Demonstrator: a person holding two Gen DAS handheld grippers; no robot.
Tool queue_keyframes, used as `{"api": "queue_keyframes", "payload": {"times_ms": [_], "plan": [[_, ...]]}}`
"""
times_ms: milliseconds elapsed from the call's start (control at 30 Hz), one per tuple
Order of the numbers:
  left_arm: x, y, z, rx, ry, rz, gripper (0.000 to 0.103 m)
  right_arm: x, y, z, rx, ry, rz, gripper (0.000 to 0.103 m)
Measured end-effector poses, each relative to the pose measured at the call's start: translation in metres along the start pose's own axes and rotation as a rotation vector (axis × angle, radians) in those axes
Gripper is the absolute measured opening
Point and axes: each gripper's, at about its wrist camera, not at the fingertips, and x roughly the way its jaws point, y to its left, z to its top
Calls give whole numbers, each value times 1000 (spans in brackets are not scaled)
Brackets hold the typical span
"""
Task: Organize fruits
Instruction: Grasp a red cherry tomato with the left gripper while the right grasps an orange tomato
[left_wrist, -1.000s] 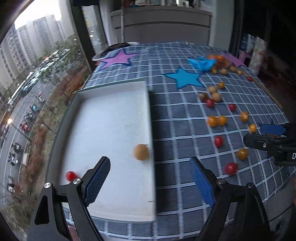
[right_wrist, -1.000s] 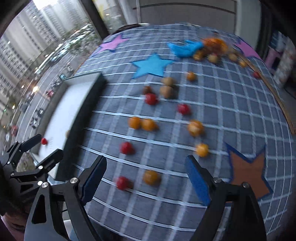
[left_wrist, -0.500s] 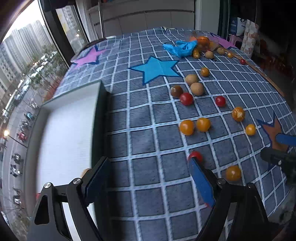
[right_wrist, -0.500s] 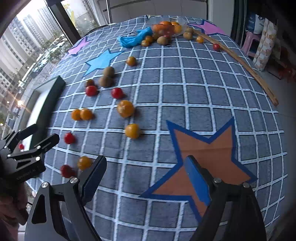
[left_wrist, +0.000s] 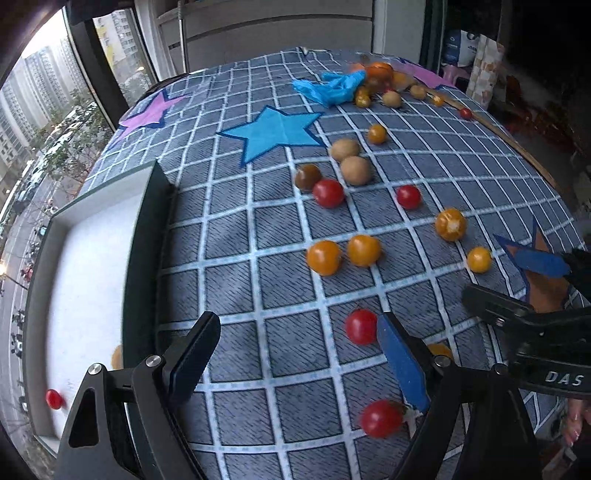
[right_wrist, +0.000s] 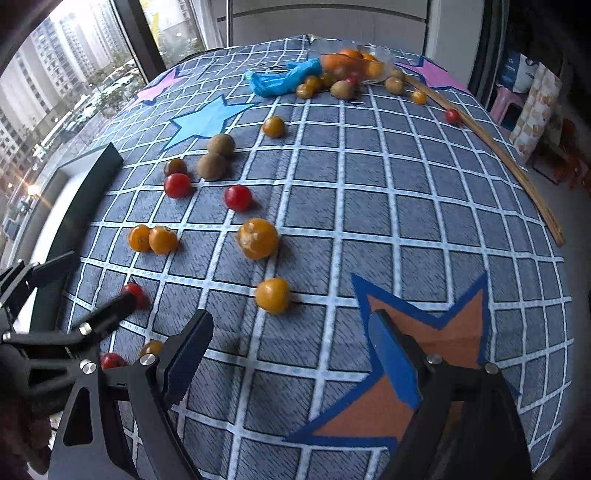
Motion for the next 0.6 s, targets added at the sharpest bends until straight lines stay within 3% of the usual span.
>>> {"api": "queue_keyframes", "payload": {"times_ms": [133,300,367,467,533,600], "plan": [[5,-4,-3,2,12,-1,77,3,5,3,-26,-10,-17,84],[3,-7,-3,3,11,-26,58,4,13,6,-70,-24,-49,62],[2,-11,-3,9,4,-34,39,4,16,6,-89,-29,-59,55],[1,-17,-2,20,-2,-55,19,3,21,5,-112,-36,-45,32],[0,-17,-3,22,-6,-50,19,2,22,5,-109,-33,-28,21],[-1,-13,-4,7,1,-68,19,1,18,6,-84,-26,13,21]]}}
